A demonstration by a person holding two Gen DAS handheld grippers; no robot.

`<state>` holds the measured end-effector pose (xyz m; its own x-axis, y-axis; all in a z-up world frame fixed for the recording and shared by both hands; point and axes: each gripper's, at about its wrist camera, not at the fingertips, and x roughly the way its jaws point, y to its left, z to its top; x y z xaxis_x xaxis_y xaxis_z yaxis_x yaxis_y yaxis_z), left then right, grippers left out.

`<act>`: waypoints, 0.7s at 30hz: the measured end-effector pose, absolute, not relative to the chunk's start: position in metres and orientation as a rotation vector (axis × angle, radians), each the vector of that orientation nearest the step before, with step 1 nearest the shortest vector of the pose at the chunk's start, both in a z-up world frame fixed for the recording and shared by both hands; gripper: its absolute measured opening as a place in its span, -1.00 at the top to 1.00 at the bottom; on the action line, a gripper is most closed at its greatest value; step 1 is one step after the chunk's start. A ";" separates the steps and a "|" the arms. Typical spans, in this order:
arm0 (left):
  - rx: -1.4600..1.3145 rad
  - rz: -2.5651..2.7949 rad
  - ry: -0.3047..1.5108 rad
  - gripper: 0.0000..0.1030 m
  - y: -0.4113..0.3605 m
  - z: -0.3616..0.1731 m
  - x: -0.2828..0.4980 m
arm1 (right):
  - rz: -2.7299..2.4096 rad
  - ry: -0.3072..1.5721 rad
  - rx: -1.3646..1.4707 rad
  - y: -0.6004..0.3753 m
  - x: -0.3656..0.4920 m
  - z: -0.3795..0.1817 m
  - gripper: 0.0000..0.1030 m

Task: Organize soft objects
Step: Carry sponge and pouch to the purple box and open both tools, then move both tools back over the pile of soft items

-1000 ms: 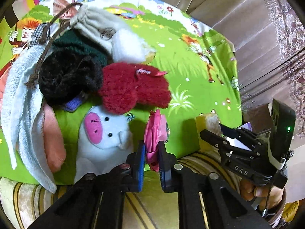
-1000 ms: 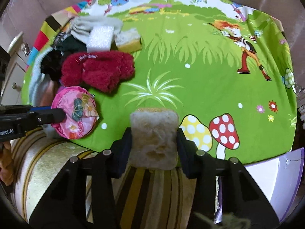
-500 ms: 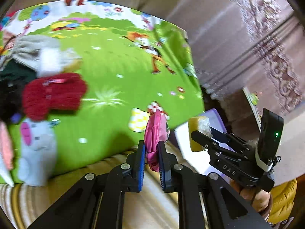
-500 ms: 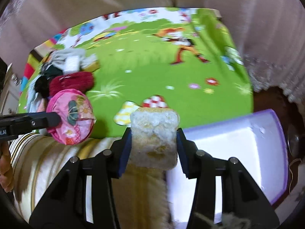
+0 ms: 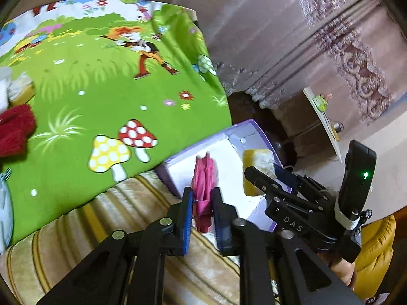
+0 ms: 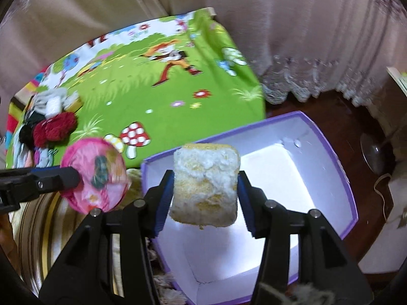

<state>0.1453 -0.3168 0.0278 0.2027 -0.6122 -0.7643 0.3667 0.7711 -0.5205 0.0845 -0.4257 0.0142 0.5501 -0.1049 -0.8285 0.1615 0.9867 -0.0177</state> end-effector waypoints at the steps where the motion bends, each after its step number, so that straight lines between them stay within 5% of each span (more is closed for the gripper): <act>1: -0.239 -0.702 1.185 0.48 -0.319 0.029 0.144 | -0.171 0.971 0.070 -0.429 0.083 0.014 -0.33; 4: -0.222 -0.721 1.192 0.02 -0.329 0.028 0.141 | -0.201 0.943 0.076 -0.437 0.076 0.017 -0.59; 10: -0.112 -0.629 1.121 -0.40 -0.325 0.034 0.132 | -0.222 0.931 0.075 -0.439 0.072 0.021 -0.65; 21: -0.129 -0.531 1.121 -0.46 -0.271 0.036 0.116 | -0.229 0.920 0.035 -0.417 0.073 0.029 -0.71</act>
<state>0.1161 -0.2707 0.0363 0.3255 -0.4674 -0.8220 0.3403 0.8689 -0.3593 0.0734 -0.4172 0.0288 0.5830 -0.1816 -0.7919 0.2114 0.9750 -0.0679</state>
